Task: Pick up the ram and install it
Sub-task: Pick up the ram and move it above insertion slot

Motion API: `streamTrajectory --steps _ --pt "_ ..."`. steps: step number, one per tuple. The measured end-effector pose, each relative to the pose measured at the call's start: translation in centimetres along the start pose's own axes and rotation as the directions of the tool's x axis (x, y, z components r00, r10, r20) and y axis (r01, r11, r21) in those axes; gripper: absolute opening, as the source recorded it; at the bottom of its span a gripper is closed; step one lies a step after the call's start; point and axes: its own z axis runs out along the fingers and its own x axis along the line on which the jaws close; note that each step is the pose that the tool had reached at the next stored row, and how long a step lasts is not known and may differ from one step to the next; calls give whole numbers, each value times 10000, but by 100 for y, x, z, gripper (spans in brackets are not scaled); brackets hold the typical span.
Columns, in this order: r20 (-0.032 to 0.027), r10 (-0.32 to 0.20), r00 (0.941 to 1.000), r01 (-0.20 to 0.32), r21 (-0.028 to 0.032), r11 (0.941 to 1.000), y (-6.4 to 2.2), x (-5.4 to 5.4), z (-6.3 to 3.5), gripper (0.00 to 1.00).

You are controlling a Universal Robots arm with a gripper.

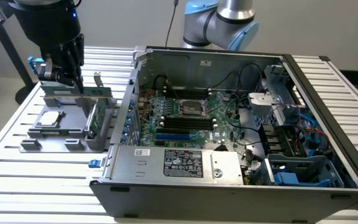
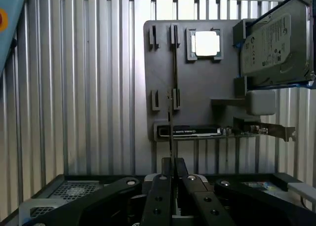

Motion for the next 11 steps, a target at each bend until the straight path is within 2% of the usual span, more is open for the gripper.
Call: streamTrajectory --steps 11 --pt "188 -78 9998 78 -13 10000 -498 -10 -87 14"
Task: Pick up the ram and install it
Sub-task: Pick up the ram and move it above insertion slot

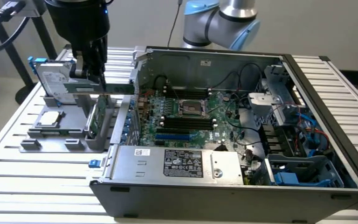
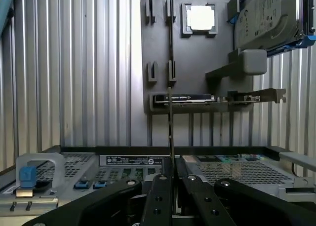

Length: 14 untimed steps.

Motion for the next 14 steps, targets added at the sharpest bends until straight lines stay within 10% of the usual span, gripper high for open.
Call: streamTrajectory --steps 14 --pt "308 -46 9995 46 -2 10000 -634 -2 -35 14"
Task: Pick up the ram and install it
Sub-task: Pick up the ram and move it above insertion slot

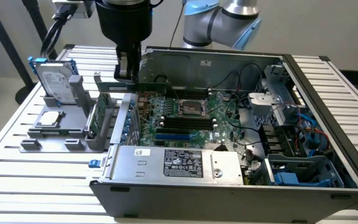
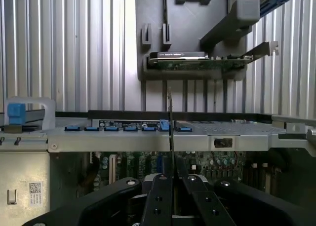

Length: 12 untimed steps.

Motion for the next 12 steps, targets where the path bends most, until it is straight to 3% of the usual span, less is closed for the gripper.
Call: streamTrajectory --steps 4,12 --pt "56 -4 10000 4 -2 10000 -184 -1 -10 14" --pt "63 -4 10000 4 -1 10000 -545 1 -13 14"
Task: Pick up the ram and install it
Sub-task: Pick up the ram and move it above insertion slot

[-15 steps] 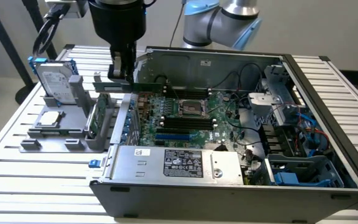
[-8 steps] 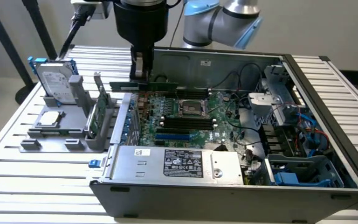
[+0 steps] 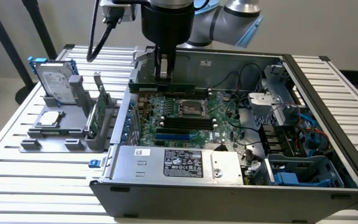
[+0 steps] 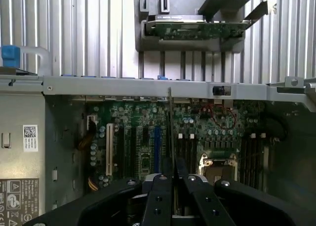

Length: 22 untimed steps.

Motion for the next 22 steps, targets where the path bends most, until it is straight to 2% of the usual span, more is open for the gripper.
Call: streamTrajectory --steps 5,7,8,11,22 --pt "-10 0 10000 0 1 10000 -232 6 62 14" --pt "-47 2 10000 -2 2 10000 -307 -22 86 14" --pt "-88 4 10000 -4 1 10000 -326 -49 98 14" --pt "-252 14 9997 -14 2 10000 -368 -138 131 14" --pt "-940 51 9956 -51 4 10000 -506 -491 252 14"
